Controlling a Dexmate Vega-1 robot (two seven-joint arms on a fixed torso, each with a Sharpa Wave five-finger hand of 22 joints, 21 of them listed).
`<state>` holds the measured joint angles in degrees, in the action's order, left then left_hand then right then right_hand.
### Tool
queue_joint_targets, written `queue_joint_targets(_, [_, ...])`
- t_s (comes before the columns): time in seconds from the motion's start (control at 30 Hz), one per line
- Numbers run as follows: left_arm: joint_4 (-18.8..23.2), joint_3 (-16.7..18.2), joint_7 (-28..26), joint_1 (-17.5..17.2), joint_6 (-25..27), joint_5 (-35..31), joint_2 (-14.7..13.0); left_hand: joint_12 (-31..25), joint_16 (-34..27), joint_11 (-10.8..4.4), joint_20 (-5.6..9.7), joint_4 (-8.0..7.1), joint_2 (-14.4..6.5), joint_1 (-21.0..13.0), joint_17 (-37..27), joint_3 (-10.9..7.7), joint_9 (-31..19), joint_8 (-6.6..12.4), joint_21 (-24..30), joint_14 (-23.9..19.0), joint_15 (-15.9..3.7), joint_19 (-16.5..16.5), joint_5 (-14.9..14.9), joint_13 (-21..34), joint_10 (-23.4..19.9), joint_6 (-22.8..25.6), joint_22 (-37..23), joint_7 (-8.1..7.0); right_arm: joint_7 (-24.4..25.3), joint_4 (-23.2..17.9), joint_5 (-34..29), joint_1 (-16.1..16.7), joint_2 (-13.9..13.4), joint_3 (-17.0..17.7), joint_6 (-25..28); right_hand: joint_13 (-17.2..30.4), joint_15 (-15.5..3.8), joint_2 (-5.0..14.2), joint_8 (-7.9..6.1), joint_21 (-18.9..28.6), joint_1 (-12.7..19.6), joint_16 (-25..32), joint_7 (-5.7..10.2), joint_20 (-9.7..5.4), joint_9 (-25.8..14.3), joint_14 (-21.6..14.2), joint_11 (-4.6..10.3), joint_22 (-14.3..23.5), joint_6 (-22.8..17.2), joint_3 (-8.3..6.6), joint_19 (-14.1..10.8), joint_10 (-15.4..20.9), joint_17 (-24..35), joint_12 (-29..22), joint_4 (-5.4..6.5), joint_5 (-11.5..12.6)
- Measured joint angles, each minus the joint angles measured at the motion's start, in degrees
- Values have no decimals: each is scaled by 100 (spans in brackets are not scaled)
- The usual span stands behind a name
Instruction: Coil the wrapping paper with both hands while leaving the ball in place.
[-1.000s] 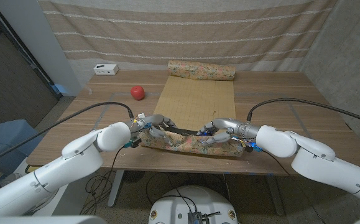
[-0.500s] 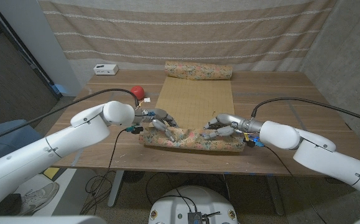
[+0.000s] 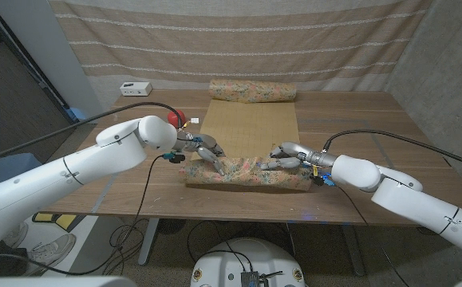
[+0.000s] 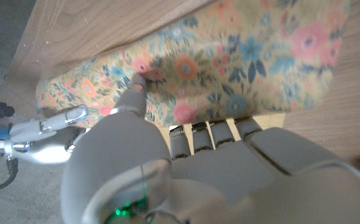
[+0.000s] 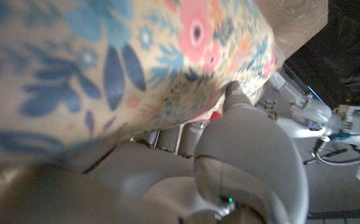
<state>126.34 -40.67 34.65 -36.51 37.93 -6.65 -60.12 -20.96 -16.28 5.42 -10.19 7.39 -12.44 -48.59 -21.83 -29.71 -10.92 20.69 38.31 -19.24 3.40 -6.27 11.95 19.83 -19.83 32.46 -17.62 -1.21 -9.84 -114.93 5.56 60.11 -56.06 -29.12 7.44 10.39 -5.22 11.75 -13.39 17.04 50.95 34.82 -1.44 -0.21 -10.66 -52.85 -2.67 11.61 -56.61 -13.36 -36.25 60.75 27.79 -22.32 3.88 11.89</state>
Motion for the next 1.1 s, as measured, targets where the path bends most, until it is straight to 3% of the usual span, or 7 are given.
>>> queue_joint_targets(0.1, [34,87,-191,-64,-29,73,-39,255,229,35,-58,-881,-2,-6,10,-1023,0,-57,7,670,159,482,-45,-22,499,22,-56,24,107,78,37,-46,80,-37,-18,9,-52,-32,8,39,32,1,12,22,-2,-71,41,0,-51,-121,-19,41,139,-89,53,1])
queue_joint_targets(0.23, [71,184,-515,-186,-141,111,-91,367,357,-12,-86,-963,-1,-71,109,-1146,-3,-99,7,1040,194,840,-45,-93,697,556,-63,371,286,145,-1,-98,162,-85,-57,491,-78,-272,221,35,277,-104,91,194,-4,321,-45,0,334,-110,163,-504,285,160,-201,-21])
queue_joint_targets(0.33, [146,242,-836,-301,-261,-6,-163,367,358,-94,-78,-844,30,-97,210,-1061,-614,-63,9,1021,157,886,-40,-136,615,1302,-49,953,431,153,-145,-120,174,-133,-79,376,16,-472,325,-99,319,-651,291,279,-16,1252,63,-5,1151,-26,551,-1678,139,690,-365,-20])
queue_joint_targets(0.47, [222,244,-1117,-401,-387,-260,-216,416,357,-222,-55,-601,116,-74,362,-972,-752,-126,96,912,48,908,-27,-195,549,1173,-6,782,572,112,-342,-122,150,-162,-111,274,225,-650,369,-223,318,-1504,476,318,-16,2497,266,-43,2533,103,897,-3198,-191,1171,-559,110])
queue_joint_targets(0.63, [312,247,-1454,-565,-547,-666,-274,635,357,-346,29,-199,243,-17,606,-589,-713,-809,218,886,-64,927,-4,-316,771,-403,140,331,797,-14,-772,-92,55,-207,-188,211,281,-663,369,-371,305,-2047,489,262,-16,3436,301,-71,3811,208,1242,-4450,-356,1239,-710,223])
queue_joint_targets(0.83, [433,315,-1851,-792,-768,-1198,-337,959,476,-338,-83,11,362,155,831,-54,-296,-1138,73,1499,39,1523,2,-362,1823,-3242,443,196,1054,-140,-1228,1,-17,-217,-283,185,293,-749,369,-463,219,-2258,500,217,-15,3974,276,-71,4396,312,1510,-5014,-390,1239,-739,237])
queue_joint_targets(1.1, [654,573,-2031,-1256,-868,-1429,-453,954,531,-345,-117,-54,577,606,929,342,-48,-1027,-171,2093,38,1605,-42,-361,2514,-4191,604,71,1275,-178,-1701,35,-21,-217,-328,185,316,-730,344,-463,115,-2299,514,217,-15,4092,267,-96,4447,402,1571,-5086,-416,1239,-695,236])
